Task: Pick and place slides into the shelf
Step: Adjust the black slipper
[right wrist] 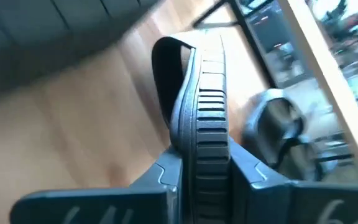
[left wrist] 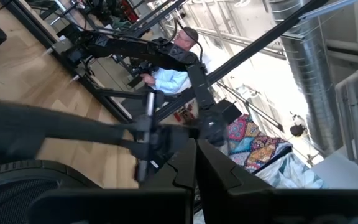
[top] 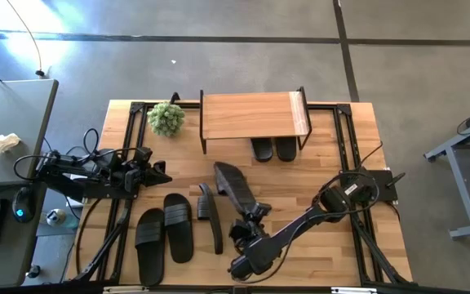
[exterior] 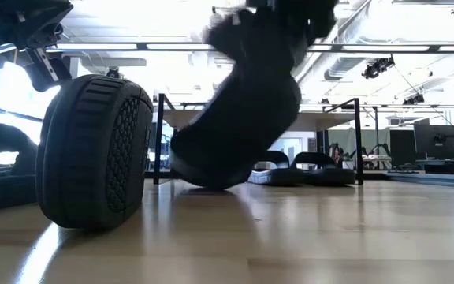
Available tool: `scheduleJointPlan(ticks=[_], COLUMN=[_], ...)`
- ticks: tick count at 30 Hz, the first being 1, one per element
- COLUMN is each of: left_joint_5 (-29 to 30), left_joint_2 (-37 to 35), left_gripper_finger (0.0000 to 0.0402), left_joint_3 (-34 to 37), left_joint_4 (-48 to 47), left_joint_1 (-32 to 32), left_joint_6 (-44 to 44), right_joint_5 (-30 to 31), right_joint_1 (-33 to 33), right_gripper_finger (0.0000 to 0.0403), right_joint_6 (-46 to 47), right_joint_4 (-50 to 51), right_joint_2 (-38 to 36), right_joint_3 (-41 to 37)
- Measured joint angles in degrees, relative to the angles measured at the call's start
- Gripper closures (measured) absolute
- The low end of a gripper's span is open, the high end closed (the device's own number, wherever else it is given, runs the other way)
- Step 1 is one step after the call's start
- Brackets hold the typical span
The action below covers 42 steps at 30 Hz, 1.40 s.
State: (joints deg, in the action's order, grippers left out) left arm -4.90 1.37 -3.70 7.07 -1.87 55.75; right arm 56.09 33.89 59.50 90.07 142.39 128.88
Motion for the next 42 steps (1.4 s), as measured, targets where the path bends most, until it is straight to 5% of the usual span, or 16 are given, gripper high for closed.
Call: scheduleJointPlan(ticks=[6,28,38,42], left_joint_5=[0.38,0.45,0.45,0.45], left_joint_2=[-0.02,0.0,0.0,0.0], left_gripper_finger=[0.0401,0.0401,0.0401,0.0401], left_joint_3=[0.0,0.02,0.01,0.01], left_joint_4=[0.06,0.42,0.41,0.39], left_joint_1=[-0.02,0.0,-0.02,-0.01], left_joint_6=[0.0,0.02,0.02,0.0], right_joint_5=[0.06,-9.07,-34.27,-36.65], right_joint_1=[0.26,3.92,11.67,15.43], right_gripper_finger=[0.0363,0.0364,0.0363,0.0363], right_joint_6=[0.26,39.51,56.78,64.58], right_joint_4=[-1.06,-0.08,-0.59,-2.78], right_joint_2=[-2.44,-23.53,-26.49,-26.38], right_joint_3=[5.82,3.08,3.06,3.06])
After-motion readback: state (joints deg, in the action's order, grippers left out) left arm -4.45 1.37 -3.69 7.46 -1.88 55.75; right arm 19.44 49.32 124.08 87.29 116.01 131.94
